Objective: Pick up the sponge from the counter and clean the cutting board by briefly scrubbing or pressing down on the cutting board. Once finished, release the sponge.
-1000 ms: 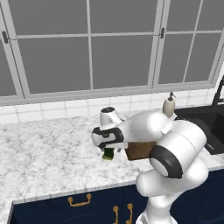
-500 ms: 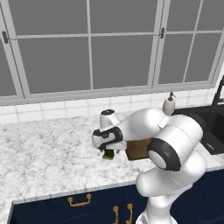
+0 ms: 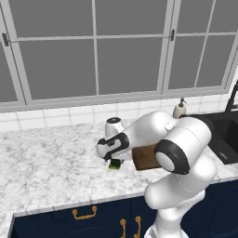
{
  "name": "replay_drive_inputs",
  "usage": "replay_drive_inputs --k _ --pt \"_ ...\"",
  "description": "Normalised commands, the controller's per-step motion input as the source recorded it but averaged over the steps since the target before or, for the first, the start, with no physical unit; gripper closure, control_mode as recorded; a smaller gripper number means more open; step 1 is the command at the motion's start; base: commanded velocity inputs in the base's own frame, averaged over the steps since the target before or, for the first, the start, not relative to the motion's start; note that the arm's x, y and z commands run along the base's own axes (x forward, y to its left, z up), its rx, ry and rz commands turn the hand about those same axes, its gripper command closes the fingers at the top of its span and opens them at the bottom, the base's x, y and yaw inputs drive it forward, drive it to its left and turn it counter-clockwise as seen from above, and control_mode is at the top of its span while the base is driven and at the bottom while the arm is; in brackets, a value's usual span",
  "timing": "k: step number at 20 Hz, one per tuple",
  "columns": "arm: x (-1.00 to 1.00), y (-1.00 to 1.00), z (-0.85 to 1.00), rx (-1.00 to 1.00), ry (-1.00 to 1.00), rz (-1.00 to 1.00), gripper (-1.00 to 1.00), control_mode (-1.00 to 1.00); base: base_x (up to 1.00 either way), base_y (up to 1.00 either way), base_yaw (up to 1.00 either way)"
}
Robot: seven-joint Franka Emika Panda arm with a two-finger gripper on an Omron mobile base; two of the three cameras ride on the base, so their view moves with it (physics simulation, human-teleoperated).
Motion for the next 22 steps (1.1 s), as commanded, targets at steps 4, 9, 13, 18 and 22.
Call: replay_drive_inputs --k 4,9,13,18,22 --pt "0.00 0.00 0.00 0.00 0.00 0.00 1.00 -1.00 0.00 0.00 0.00" --pt "-0.02 -0.02 0.00 0.00 0.00 0.00 1.00 -1.00 0.00 0.00 0.00" --pt "-0.60 -0.43 0.60 0.05 -0.10 -0.29 1.00 -1.00 0.00 0.00 0.00" --pt "-0.44 -0.22 0.45 -0.07 0.00 -0.44 1.00 -1.00 0.00 0.00 0.00" --pt "-0.14 -0.68 0.39 -0.05 0.06 -0.43 1.00 -1.00 0.00 0.00 0.00"
